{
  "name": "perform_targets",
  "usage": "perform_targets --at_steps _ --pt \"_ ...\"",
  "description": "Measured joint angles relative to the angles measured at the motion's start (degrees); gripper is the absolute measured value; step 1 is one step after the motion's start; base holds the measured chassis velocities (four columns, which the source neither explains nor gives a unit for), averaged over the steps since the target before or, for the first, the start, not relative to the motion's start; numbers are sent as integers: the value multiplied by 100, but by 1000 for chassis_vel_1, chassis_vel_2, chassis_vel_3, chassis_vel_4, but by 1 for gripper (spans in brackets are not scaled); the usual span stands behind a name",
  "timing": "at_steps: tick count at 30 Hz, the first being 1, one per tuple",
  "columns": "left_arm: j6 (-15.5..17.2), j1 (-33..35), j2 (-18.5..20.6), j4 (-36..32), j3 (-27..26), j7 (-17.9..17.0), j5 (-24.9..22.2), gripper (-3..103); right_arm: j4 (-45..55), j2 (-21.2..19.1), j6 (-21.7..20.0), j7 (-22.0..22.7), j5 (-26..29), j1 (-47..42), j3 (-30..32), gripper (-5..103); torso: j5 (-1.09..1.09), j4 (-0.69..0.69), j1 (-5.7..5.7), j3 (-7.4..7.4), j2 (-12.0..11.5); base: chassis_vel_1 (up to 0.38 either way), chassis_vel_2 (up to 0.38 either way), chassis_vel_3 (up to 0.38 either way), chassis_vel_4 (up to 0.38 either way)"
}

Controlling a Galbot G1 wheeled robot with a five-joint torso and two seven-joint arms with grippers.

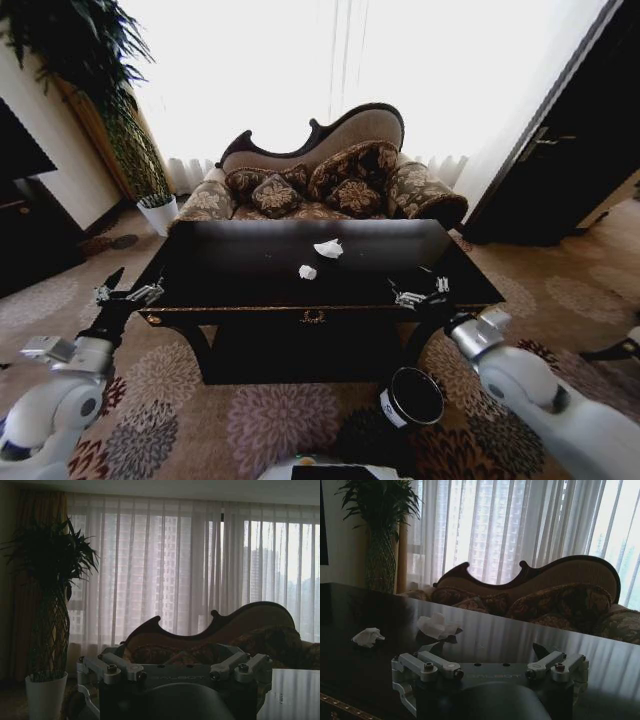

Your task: Move to the front of the table and place the trash on the table into the trash bin.

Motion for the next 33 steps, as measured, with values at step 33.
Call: perform_targets --at_steps 33 --pt "0 0 0 0 0 0 0 100 -1526 -715 -602 27 1203 5388 -4789 100 -2 0 0 0 0 0 0 0 0"
